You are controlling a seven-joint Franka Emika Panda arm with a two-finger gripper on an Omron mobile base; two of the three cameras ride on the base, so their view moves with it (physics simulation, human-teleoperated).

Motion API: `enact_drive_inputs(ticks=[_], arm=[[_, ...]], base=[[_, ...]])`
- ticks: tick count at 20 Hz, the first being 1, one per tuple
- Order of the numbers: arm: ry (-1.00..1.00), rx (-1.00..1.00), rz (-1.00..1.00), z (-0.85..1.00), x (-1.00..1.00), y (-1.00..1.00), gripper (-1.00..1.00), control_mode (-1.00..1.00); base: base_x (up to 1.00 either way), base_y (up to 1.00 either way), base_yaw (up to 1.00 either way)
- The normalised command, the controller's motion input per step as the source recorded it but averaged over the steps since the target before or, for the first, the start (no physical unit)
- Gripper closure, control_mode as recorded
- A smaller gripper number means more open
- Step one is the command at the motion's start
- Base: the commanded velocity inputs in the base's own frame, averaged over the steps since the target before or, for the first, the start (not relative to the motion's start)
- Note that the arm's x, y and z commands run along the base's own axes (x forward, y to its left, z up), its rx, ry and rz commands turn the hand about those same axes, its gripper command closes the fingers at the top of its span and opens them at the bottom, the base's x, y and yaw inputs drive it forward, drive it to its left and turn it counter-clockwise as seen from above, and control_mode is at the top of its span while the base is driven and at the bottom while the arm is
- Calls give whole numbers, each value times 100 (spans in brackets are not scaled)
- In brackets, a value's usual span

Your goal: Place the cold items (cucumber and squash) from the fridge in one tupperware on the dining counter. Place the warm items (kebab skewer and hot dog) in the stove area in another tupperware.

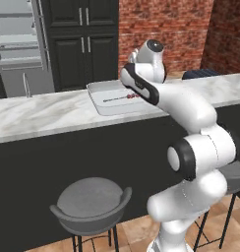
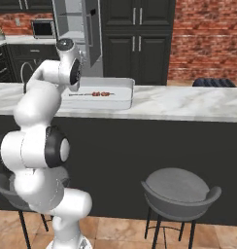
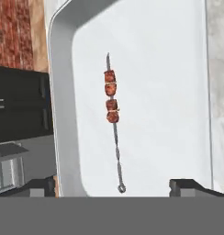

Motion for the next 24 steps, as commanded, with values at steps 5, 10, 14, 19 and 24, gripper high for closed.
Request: enact_drive_inputs(ticks=[5, 10, 14, 19, 24], arm=[[-17, 0, 1, 30, -98, -7, -100, -100], [-5, -1, 11, 68, -75, -13, -100, -100], [4, -7, 9, 74, -61, -10, -100, -100], [9, -23, 13, 19, -72, -14, -100, -100], [2, -32, 18, 0, -85, -18, -100, -100]], base=[[0, 0, 0], [0, 0, 0], [0, 0, 0], [0, 0, 0], [0, 0, 0]])
